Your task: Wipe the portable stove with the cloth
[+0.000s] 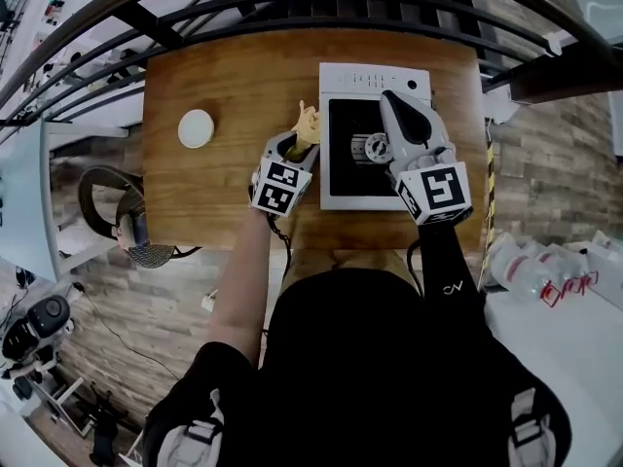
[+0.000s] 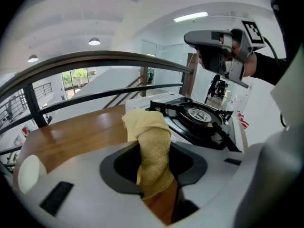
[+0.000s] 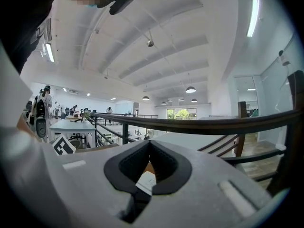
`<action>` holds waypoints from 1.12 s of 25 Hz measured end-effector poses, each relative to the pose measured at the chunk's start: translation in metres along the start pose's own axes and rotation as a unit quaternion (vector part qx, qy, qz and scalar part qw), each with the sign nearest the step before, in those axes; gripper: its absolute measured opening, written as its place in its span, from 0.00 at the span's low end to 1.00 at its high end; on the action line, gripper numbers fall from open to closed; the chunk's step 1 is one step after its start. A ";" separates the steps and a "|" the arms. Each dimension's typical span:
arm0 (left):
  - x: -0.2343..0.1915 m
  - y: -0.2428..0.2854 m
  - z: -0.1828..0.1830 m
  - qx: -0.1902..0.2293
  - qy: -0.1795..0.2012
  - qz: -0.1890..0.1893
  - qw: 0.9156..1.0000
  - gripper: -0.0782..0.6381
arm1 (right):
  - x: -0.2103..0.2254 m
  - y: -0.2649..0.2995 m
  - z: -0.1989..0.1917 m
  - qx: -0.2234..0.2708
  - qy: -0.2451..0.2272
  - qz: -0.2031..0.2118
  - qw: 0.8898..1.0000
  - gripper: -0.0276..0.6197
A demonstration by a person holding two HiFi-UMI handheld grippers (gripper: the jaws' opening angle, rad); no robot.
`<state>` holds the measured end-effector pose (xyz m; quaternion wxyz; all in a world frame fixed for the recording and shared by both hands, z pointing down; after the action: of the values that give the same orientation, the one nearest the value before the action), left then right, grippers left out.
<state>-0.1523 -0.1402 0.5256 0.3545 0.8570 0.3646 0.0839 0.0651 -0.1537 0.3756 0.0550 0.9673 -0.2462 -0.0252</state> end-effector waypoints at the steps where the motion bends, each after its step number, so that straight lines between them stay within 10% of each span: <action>1: 0.006 -0.005 -0.005 0.001 0.003 -0.004 1.000 0.32 | -0.004 -0.008 0.002 0.001 -0.003 -0.004 1.000 0.05; 16: 0.092 -0.076 -0.073 -0.001 0.048 -0.066 0.997 0.32 | -0.075 -0.114 0.013 0.002 -0.024 -0.050 0.998 0.05; 28: 0.139 -0.094 -0.064 0.028 0.058 -0.055 0.996 0.32 | -0.044 -0.154 0.013 0.014 -0.015 -0.059 0.998 0.05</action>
<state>-0.1314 0.0349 0.4936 0.3125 0.8392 0.4329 0.1034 0.0982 0.0008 0.3451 0.0364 0.9803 -0.1900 -0.0398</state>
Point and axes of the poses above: the fingertips, and each gripper's own axes: y forward along the fingers, x to its right, z out of its top, the point moved 9 cm from there along -y, backward along the fingers, and after that the axes turned 6 degrees about -z, right-handed, at the moved point
